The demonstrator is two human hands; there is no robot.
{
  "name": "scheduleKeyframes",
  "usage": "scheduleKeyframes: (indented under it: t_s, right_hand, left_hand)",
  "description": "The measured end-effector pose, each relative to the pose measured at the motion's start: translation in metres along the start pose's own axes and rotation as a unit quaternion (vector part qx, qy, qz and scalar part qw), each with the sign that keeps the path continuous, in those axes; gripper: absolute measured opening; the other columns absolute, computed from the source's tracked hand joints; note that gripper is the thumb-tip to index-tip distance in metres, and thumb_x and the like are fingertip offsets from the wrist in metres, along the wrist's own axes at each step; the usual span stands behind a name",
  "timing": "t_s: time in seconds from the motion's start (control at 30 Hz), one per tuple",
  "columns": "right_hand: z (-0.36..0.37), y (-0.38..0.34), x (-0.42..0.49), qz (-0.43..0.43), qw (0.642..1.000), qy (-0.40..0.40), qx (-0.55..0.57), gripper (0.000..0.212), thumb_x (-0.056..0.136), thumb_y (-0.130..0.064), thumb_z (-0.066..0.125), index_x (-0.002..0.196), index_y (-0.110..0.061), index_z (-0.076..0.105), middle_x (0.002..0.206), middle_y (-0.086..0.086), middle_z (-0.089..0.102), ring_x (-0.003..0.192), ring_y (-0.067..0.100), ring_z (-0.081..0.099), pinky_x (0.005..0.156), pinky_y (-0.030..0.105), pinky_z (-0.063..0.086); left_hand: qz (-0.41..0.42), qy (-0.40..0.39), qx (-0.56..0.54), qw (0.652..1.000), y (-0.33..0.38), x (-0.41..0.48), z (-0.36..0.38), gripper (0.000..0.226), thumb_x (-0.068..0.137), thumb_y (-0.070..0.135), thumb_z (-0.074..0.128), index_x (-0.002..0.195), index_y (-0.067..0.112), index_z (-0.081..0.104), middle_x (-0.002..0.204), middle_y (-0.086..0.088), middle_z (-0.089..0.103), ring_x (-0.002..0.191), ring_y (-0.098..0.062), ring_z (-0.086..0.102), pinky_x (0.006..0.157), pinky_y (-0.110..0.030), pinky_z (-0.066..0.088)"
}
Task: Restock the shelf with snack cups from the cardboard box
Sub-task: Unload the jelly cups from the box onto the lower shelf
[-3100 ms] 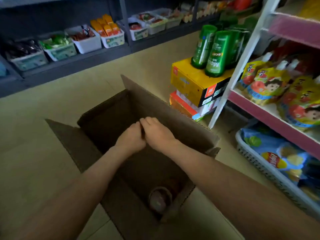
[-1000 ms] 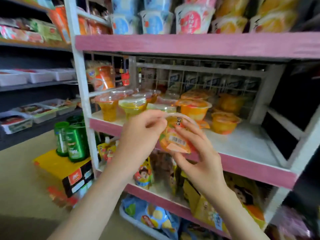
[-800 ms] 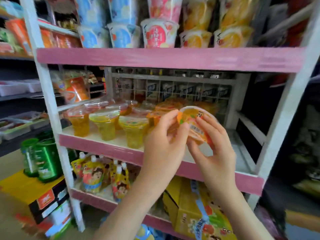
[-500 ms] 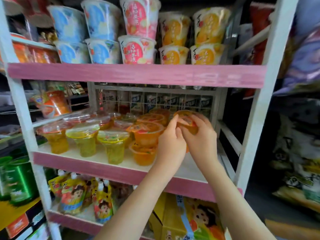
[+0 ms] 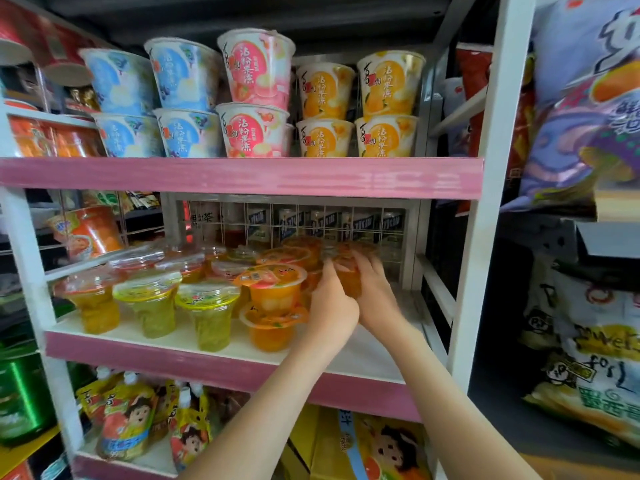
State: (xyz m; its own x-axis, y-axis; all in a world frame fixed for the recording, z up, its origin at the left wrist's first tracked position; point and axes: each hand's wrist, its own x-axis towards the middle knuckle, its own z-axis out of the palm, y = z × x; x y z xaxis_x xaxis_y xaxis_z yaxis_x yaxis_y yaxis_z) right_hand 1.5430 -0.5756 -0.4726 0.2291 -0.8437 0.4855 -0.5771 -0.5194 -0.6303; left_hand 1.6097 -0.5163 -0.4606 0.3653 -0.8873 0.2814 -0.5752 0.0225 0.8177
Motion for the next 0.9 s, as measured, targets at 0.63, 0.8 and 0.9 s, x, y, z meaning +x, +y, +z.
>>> scheduleKeyframes:
  t_s: [0.63, 0.8, 0.9]
  right_hand:
    - [0.173, -0.141, -0.199, -0.361, 0.932, -0.01, 0.018, 0.022, 0.084, -0.011, 0.053, 0.101, 0.0, 0.06, 0.092, 0.014, 0.059, 0.086, 0.032, 0.056, 0.076, 0.039, 0.047]
    - [0.289, -0.217, -0.25, -0.46, 0.875, -0.149, 0.026, 0.029, 0.085, -0.015, 0.047, 0.107, -0.001, 0.06, 0.096, 0.014, 0.06, 0.087, 0.034, 0.058, 0.074, 0.043, 0.05]
    - [0.36, -0.257, -0.281, -0.497, 0.839, -0.222, -0.003, 0.031, 0.079, -0.013, 0.053, 0.108, -0.004, 0.059, 0.098, 0.012, 0.06, 0.088, 0.031, 0.058, 0.074, 0.042, 0.05]
  left_hand:
    - [0.16, 0.192, 0.223, 0.942, -0.223, -0.202, -0.208, 0.024, 0.087, 0.029, 0.042, 0.107, 0.025, 0.054, 0.095, 0.017, 0.061, 0.081, -0.002, 0.058, 0.07, -0.015, 0.044]
    - [-0.072, 0.199, 0.287, 0.934, -0.365, -0.238, -0.299, 0.021, 0.087, 0.024, 0.05, 0.107, 0.019, 0.054, 0.098, 0.0, 0.066, 0.087, -0.018, 0.064, 0.071, -0.029, 0.05]
    - [-0.198, 0.133, 0.323, 0.916, -0.423, -0.245, -0.34, 0.029, 0.092, 0.022, 0.053, 0.12, 0.015, 0.051, 0.112, -0.002, 0.061, 0.1, -0.02, 0.061, 0.083, -0.032, 0.049]
